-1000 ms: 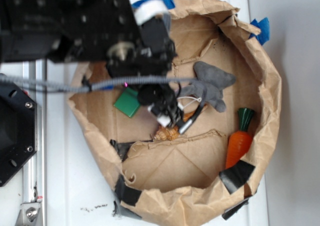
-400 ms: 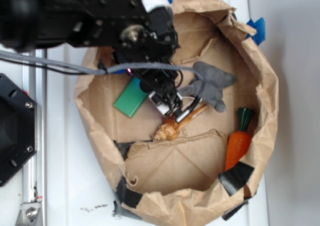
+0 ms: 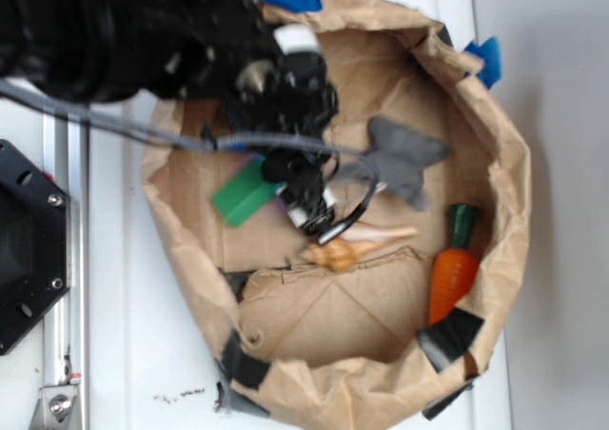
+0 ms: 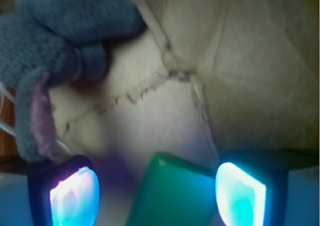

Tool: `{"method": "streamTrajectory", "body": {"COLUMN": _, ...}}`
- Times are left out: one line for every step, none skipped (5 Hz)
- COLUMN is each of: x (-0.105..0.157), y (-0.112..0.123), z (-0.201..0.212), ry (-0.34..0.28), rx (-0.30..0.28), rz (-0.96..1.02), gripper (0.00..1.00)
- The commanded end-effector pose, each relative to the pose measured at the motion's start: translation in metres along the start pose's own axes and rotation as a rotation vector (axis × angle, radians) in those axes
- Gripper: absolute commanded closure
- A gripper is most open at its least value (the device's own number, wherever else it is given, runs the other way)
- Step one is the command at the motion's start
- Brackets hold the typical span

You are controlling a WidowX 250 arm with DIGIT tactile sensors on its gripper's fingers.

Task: Grab the green block.

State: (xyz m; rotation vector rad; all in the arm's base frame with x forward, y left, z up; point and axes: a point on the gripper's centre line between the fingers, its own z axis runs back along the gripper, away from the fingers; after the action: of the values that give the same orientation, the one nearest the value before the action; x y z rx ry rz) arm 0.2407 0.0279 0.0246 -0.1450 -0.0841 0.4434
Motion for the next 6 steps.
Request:
{"method": "streamTrajectory", "body": {"x": -0.001, "y": -0.012, "z": -0.006, "ry": 0.0, "rx": 0.039, "rz": -0.08, "gripper": 0.0}}
{"method": "streamTrajectory", "body": {"x": 0.0, "y": -0.013, "z": 0.003, "ry": -0.015, "rx": 0.027, "rz": -0.076, "gripper": 0.0}}
{"method": "streamTrajectory", "body": {"x": -0.001, "y": -0.015, "z": 0.011, "ry": -0.033, "rx": 0.02, "rz": -0.078, "gripper": 0.0}}
{"method": "streamTrajectory", "body": {"x": -0.003, "y": -0.013, "z": 0.008, "ry": -0.006, "rx": 0.027, "rz": -0.075, "gripper": 0.0}}
{"method": "streamTrajectory", "body": {"x": -0.001, "y": -0.011, "z": 0.004, "ry": 0.013, "rx": 0.037, "rz": -0.059, "gripper": 0.0}}
{"method": "streamTrajectory", "body": {"x": 0.004, "y": -0.011, "z": 0.006, "ry": -0.002, "rx": 0.038, "rz": -0.045, "gripper": 1.0}}
